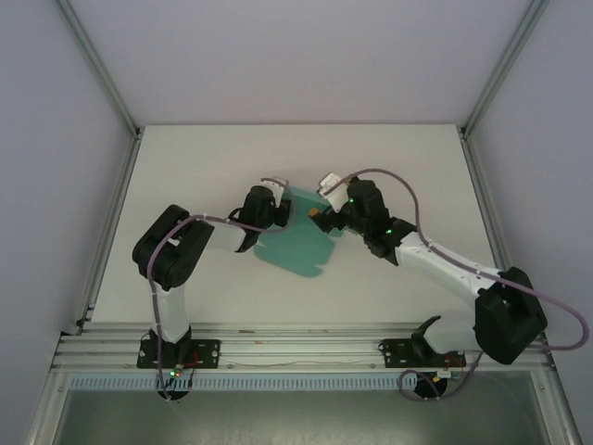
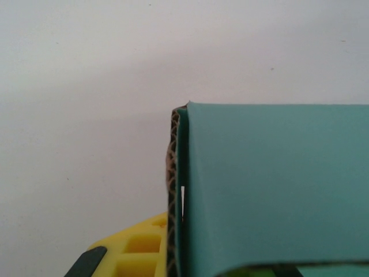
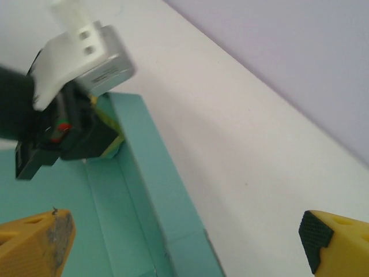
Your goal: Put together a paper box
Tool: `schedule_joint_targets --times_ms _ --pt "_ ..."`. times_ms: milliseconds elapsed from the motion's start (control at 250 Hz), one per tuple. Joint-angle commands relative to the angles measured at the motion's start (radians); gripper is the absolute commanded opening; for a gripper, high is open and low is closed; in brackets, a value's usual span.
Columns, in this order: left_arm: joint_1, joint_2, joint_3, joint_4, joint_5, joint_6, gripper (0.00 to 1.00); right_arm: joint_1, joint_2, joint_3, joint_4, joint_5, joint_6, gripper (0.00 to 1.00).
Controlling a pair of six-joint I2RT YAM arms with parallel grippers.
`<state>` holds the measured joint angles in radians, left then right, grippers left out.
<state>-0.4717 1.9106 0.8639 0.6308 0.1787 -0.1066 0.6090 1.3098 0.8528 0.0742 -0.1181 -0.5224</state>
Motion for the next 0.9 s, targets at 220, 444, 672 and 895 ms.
schedule_joint_targets --times_ms 220,444,672,895 --pt "-0.031 -0.017 -0.029 0.091 0.087 0.064 0.00 -0.173 0.204 0.338 -0.284 -0.212 0.359 1.00" --pt "-0.061 0.005 0.008 0.036 0.054 0.098 0.00 -0.171 0.374 0.445 -0.297 -0.290 0.363 0.96" --pt "-0.065 0.046 0.004 0.053 0.023 0.059 0.00 -0.160 0.465 0.442 -0.289 -0.312 0.401 0.94" --pt "-0.065 0.064 0.010 0.037 -0.003 0.043 0.00 -0.121 0.518 0.406 -0.291 -0.292 0.407 0.93"
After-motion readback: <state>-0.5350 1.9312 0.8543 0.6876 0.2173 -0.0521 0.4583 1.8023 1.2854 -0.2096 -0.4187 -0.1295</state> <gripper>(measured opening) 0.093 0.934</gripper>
